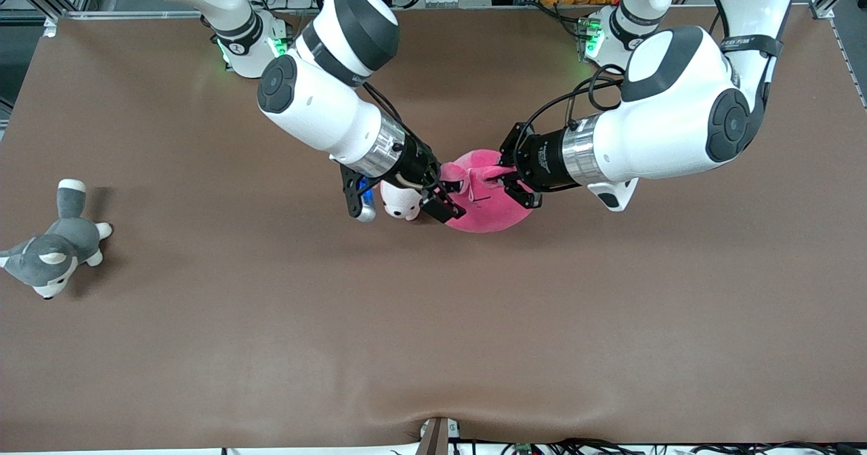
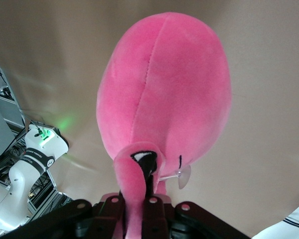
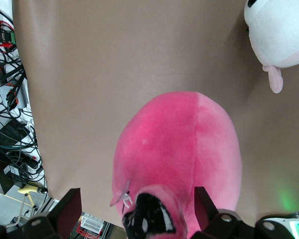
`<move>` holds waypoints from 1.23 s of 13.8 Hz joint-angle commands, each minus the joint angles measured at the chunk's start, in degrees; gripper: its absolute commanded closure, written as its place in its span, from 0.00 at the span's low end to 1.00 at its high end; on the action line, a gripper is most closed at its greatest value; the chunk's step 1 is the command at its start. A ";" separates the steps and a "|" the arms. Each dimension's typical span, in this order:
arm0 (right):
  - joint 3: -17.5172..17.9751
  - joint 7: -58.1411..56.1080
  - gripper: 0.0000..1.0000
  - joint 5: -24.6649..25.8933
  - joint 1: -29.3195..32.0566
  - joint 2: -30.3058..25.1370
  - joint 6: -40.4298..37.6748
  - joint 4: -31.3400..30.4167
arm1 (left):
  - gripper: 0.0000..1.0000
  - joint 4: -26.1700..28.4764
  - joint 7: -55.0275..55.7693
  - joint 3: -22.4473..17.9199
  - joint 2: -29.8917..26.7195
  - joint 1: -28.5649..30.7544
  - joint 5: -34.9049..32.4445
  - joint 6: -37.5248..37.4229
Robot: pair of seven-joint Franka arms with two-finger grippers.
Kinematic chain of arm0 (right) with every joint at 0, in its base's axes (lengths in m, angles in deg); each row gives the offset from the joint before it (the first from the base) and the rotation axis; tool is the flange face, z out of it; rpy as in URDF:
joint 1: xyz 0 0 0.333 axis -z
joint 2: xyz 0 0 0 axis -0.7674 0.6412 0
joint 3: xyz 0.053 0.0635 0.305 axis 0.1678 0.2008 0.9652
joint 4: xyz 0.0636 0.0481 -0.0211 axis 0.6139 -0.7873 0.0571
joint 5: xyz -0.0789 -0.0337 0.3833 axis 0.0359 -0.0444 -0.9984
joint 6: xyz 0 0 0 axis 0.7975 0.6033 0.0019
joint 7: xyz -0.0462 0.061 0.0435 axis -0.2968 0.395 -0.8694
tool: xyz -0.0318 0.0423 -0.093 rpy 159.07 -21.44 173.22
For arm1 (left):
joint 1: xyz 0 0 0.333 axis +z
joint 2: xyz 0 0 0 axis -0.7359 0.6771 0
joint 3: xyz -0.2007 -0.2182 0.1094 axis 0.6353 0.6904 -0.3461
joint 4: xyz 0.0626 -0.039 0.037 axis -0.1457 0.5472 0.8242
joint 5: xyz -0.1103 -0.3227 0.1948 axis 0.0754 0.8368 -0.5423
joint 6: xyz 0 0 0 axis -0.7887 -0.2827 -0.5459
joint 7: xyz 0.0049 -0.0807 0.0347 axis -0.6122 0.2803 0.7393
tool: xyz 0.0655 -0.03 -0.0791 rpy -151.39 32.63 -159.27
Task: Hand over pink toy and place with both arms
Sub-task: 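Grasp the pink plush with the right gripper and open the left gripper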
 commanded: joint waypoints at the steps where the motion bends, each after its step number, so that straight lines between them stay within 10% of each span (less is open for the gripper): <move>1: -0.63 1.29 0.00 0.13 -0.68 0.97 -0.58 1.94 | 1.00 -1.52 1.99 -0.07 0.89 -1.45 0.92 1.59; 4: -0.63 1.29 0.00 0.39 -0.77 0.88 -0.93 1.94 | 1.00 -1.52 2.43 -0.07 1.07 -2.15 0.92 2.82; 5: -0.63 1.29 0.14 0.65 -0.77 0.79 -0.84 1.94 | 1.00 -1.61 2.43 -0.07 1.24 -2.24 0.92 2.91; 7: -0.72 1.12 1.00 1.44 -1.04 0.79 -0.84 1.94 | 1.00 -1.61 2.52 0.02 1.24 -2.59 0.92 3.09; 17: -1.07 0.85 1.00 3.64 0.54 0.09 -1.37 1.94 | 0.94 -1.61 -0.11 0.11 0.46 -2.15 0.84 3.00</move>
